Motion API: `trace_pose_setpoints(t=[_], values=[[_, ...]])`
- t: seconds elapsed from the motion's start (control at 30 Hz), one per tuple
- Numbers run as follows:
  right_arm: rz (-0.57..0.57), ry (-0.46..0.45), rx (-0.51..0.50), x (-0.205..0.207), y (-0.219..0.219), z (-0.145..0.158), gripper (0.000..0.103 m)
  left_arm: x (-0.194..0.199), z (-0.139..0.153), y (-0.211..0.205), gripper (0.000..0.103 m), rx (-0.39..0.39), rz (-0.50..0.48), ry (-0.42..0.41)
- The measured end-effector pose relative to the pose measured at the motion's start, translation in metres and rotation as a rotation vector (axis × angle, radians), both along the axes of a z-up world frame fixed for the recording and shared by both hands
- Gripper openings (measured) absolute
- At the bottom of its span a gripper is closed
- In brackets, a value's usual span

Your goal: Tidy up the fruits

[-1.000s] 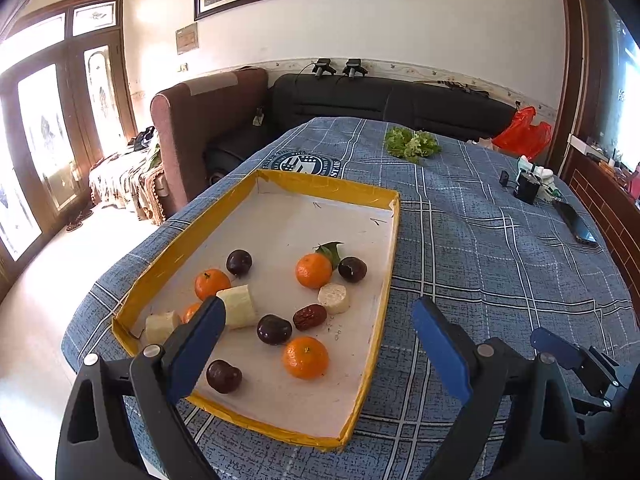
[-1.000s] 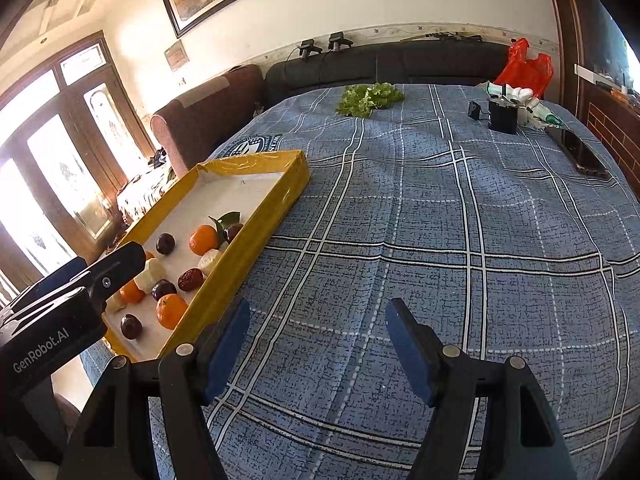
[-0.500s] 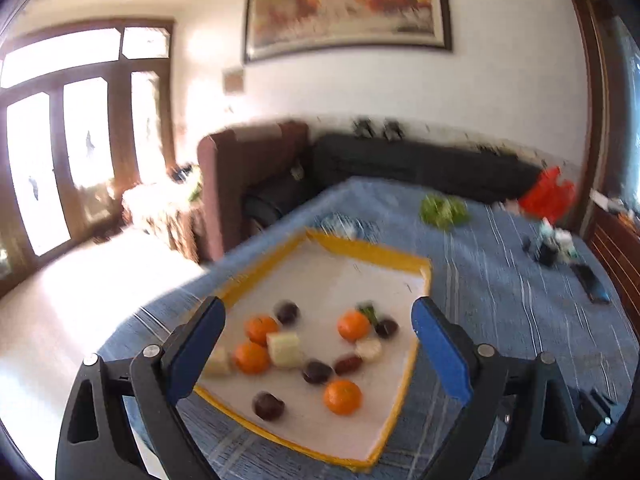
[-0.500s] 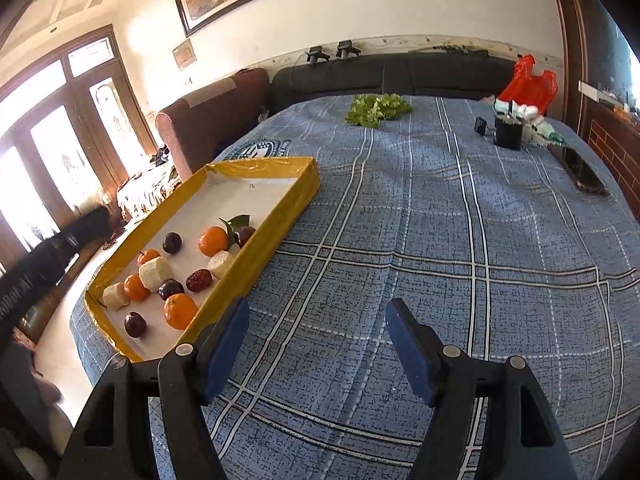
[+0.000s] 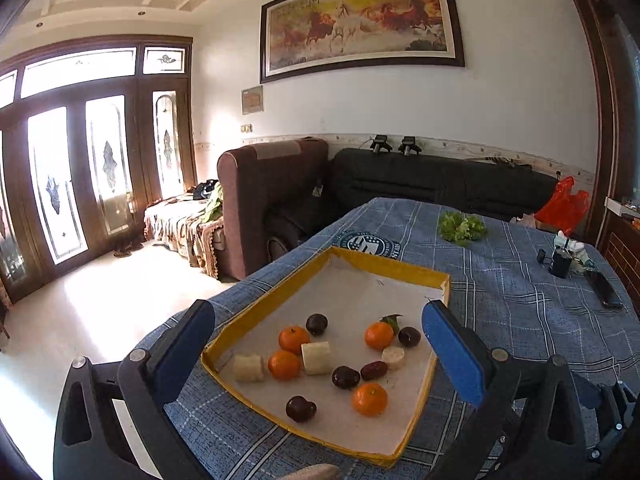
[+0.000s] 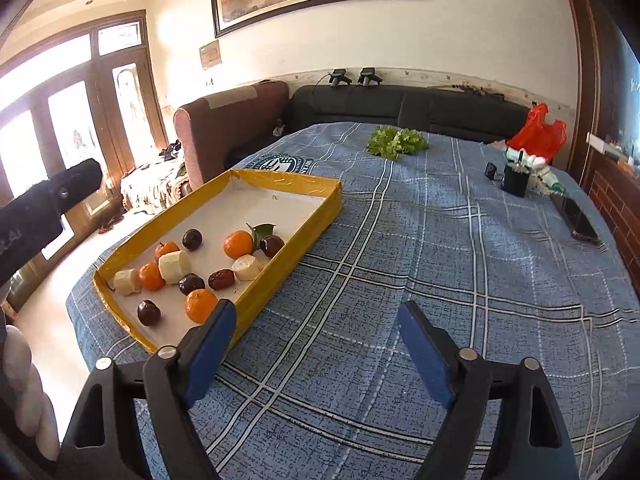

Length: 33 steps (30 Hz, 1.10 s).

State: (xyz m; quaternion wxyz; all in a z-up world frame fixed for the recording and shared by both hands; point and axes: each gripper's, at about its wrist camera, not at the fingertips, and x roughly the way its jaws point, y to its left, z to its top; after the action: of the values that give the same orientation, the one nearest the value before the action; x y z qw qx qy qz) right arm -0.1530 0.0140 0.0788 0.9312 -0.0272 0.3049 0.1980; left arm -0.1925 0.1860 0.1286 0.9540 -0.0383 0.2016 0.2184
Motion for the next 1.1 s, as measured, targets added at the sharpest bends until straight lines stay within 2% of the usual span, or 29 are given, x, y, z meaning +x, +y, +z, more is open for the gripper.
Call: trace_pose_setpoints(t=[0.5, 1.1], values=[[0.031, -0.004, -0.043, -0.004, 0.017, -0.004, 0.095, 0.017, -0.020, 0.014, 0.103, -0.114, -0.053, 0.117], [0.044, 0.019, -0.053, -0.002, 0.022, -0.012, 0.095, 0.027, -0.035, 0.014, 0.103, -0.152, -0.073, 0.187]])
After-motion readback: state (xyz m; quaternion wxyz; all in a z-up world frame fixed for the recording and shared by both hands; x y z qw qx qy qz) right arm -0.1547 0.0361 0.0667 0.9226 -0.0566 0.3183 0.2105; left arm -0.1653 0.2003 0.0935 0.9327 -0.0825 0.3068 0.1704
